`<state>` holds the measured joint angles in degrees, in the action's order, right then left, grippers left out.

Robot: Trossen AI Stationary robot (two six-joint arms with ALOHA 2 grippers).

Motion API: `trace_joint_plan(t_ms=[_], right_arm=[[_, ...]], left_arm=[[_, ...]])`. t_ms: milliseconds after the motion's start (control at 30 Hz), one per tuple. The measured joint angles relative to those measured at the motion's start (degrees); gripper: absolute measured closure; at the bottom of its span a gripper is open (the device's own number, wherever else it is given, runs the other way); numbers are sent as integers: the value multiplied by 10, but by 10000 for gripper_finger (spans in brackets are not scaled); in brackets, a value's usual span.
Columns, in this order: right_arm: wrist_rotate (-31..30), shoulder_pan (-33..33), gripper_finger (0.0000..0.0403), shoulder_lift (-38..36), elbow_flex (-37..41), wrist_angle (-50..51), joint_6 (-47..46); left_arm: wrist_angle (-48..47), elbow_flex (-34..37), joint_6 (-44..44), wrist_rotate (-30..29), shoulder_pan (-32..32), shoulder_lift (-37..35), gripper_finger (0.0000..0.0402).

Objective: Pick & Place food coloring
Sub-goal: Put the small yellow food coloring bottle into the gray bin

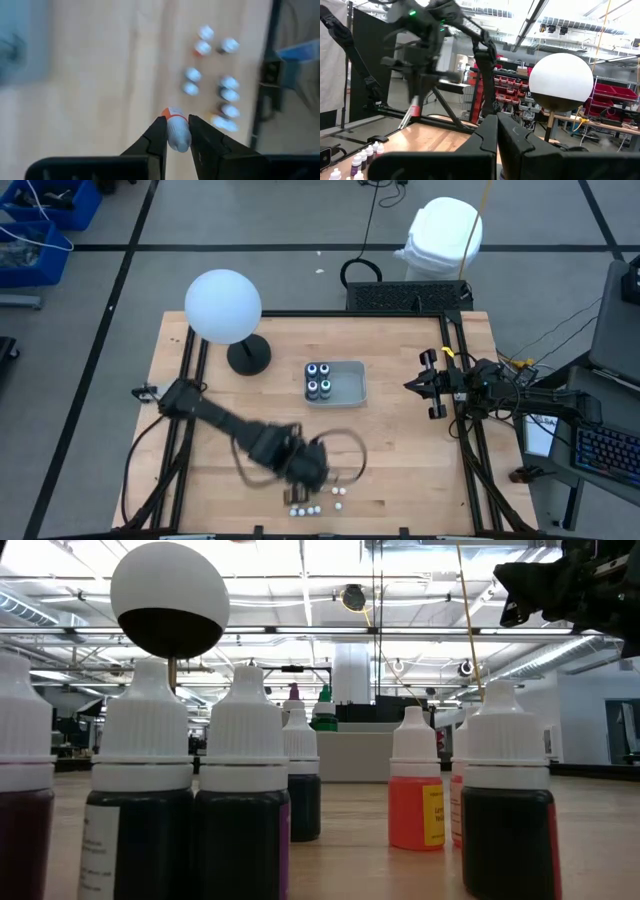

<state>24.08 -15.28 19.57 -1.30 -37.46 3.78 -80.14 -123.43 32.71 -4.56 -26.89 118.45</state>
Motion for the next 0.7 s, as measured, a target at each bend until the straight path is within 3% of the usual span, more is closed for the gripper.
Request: trace_joint_plan(t_ms=[267,700], right_arm=[[0,0,403,0,0,0,5],[-1,0,403,0,0,0,21]], left_arm=[[15,-28,-235,-16,106,0,338],[166,-28,-351,-18,265,0,324]])
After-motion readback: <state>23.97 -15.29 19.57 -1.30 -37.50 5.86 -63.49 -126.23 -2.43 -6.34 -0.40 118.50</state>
